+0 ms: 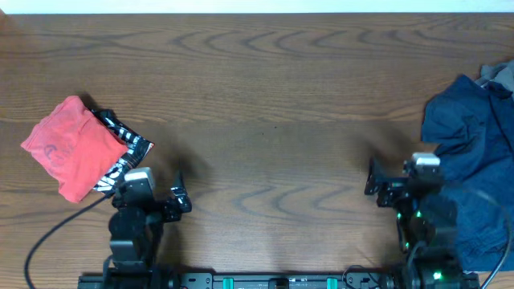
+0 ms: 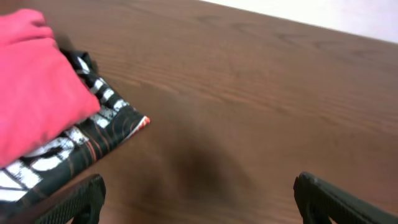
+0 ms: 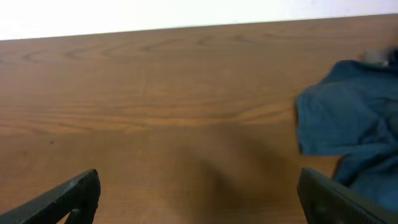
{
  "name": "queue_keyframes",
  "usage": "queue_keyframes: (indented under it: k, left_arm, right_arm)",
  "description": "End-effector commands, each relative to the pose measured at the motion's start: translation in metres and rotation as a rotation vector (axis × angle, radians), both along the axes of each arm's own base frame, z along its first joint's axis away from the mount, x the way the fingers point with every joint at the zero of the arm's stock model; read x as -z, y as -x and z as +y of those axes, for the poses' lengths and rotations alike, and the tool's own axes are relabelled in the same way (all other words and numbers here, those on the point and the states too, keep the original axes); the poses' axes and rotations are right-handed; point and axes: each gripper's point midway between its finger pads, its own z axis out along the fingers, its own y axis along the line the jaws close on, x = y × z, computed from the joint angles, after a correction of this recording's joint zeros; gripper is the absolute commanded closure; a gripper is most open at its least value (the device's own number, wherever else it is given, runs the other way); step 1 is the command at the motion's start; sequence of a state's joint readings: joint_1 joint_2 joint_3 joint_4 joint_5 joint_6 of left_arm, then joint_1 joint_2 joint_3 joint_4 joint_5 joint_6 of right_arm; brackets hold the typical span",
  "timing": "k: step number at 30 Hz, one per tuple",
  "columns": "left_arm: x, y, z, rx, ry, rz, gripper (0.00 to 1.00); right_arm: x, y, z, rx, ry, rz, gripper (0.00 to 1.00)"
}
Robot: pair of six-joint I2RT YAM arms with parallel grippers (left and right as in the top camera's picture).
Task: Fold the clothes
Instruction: 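Reach the right gripper into the navy clothing pile and grasp shorts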
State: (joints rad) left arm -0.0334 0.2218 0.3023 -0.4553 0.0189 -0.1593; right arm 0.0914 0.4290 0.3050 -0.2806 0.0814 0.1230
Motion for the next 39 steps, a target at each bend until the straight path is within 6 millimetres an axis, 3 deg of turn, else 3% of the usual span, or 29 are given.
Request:
queue_keyframes:
  k: [1,5,10,17,21,28,34,37,39]
  left_arm:
    - [-0.024,-0.003,0.001,-0.016,0.013,0.023,0.02]
    - [-0.035,-0.011,0.001,-0.016,0.011,0.085,0.02]
    - [-0.035,-0.019,0.001,-0.016,0.009,0.155,0.02]
    - [-0.02,-0.023,0.001,-0.017,0.006,0.22,0.02]
    - [-0.017,-0.023,0.001,-0.017,0.006,0.235,0.02]
    - [-0.017,-0.023,0.001,-0.017,0.006,0.235,0.02]
    - [-0.017,-0.023,0.001,-0.017,0.006,0.235,0.02]
    - [-0.016,-0.022,0.001,-0.017,0.006,0.238,0.02]
    - [-0.015,-0.021,0.001,-0.017,0.006,0.246,0.02]
  right_arm:
    - [-0.01,-0.016,-0.015,0.074,0.015,0.09,0.01]
    - [-0.001,-0.037,-0.036,0.123,0.06,0.278,0.01]
    - [0.023,-0.07,-0.076,0.19,0.094,0.509,0.01]
    - [0.064,-0.122,-0.101,0.224,0.082,0.554,0.01]
    - [0.097,-0.138,-0.126,0.294,0.128,0.57,0.01]
    - [0.136,-0.133,-0.164,0.414,0.225,0.638,0.01]
    - [0.153,-0.128,-0.179,0.451,0.214,0.665,0.05]
    - [0.155,-0.122,-0.189,0.494,0.213,0.676,0.2]
    - [0.154,-0.119,-0.196,0.528,0.199,0.672,0.36]
